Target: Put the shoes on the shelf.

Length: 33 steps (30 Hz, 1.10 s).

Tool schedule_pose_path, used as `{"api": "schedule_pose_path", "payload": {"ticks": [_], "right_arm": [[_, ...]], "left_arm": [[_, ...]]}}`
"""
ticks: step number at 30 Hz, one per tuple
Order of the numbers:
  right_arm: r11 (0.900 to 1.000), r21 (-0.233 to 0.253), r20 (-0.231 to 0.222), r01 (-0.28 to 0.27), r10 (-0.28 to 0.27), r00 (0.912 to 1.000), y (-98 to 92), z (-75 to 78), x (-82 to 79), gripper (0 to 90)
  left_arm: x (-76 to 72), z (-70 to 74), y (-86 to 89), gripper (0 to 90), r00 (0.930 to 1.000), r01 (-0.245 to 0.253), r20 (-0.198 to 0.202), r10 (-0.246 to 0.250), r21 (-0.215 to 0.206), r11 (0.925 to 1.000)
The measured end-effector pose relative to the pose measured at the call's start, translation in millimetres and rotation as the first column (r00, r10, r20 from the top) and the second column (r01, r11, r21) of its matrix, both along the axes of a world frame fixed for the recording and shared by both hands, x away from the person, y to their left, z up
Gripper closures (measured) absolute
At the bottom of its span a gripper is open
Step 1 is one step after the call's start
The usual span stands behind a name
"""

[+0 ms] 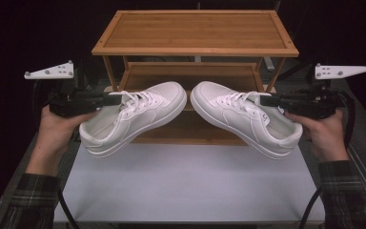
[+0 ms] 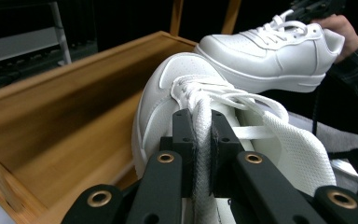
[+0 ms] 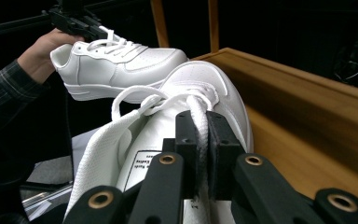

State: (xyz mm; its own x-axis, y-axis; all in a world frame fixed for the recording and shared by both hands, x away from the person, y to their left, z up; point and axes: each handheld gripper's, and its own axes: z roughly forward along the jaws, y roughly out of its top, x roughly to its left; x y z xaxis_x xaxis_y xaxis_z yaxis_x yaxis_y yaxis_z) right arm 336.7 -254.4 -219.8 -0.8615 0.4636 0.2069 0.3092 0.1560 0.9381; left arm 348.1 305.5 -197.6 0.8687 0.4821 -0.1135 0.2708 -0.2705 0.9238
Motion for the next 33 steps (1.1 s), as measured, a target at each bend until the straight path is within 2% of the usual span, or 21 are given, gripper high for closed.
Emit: {"api": "schedule_pose_path", "payload": {"ticks": [2,3,4,6,10,12,14,16,19,22,24,33], "right_arm": [[1.0,-0.004,-0.001,0.012,-0.012,0.9999,2.3,2.5,9.1,84.7],[1.0,-0.004,-0.001,0.012,-0.012,0.9999,2.3,2.5,9.1,84.7],[1.0,-0.004,-0.002,0.03,-0.03,0.9995,4.3,2.4,18.5,84.7],[0.999,-0.005,-0.003,0.038,-0.038,0.9993,5.1,1.9,23.0,84.7],[0.996,-0.021,-0.011,0.081,-0.082,0.9966,10.4,1.1,41.4,84.6],[0.995,-0.026,-0.008,0.094,-0.094,0.9955,12.1,1.1,45.2,84.6],[0.992,-0.049,-0.007,0.115,-0.115,0.9933,15.7,1.4,51.7,84.6],[0.99,-0.06,-0.004,0.127,-0.128,0.9918,17.4,1.8,53.2,84.6],[0.983,-0.091,0.005,0.159,-0.159,0.9873,22.9,4.7,59.1,84.6],[0.981,-0.093,0.016,0.171,-0.171,0.9852,24.8,5.1,59.9,84.6],[0.976,-0.096,0.033,0.197,-0.194,0.9803,27.1,4.7,59.7,84.5],[0.969,-0.111,0.049,0.222,-0.218,0.9748,31.4,2.0,59.2,84.2]], "left_arm": [[12.4,0.1,-0.8,84.3,0.9999,-0.013,-0.002,0.013,-0.021,0.9997],[12.4,0.1,-0.8,84.3,0.9999,-0.013,-0.002,0.013,-0.021,0.9997],[22.2,-1.4,-2.4,84.3,0.9996,-0.029,0.0,0.029,-0.027,0.9992],[25.2,-2.1,-3.3,84.3,0.9994,-0.036,-0.002,0.036,-0.029,0.9989],[44.3,-7.8,-9.3,84.3,0.9957,-0.092,-0.004,0.092,-0.03,0.9953],[46.4,-8.8,-10.3,84.3,0.9951,-0.099,-0.004,0.099,-0.03,0.9947],[53.1,-12.8,-14.6,84.2,0.9918,-0.127,-0.009,0.127,-0.024,0.9916],[54.9,-14.1,-15.9,84.2,0.9904,-0.138,-0.009,0.138,-0.018,0.9903],[60.7,-17.2,-21.3,84.2,0.9838,-0.179,-0.011,0.179,-0.025,0.9835],[62.0,-18.1,-24.2,84.1,0.9804,-0.197,-0.009,0.197,-0.03,0.98],[62.8,-18.9,-29.6,84.1,0.9773,-0.212,-0.003,0.212,-0.029,0.9769],[61.0,-19.1,-40.7,83.5,0.974,-0.225,0.034,0.224,0.023,0.9741]]}}
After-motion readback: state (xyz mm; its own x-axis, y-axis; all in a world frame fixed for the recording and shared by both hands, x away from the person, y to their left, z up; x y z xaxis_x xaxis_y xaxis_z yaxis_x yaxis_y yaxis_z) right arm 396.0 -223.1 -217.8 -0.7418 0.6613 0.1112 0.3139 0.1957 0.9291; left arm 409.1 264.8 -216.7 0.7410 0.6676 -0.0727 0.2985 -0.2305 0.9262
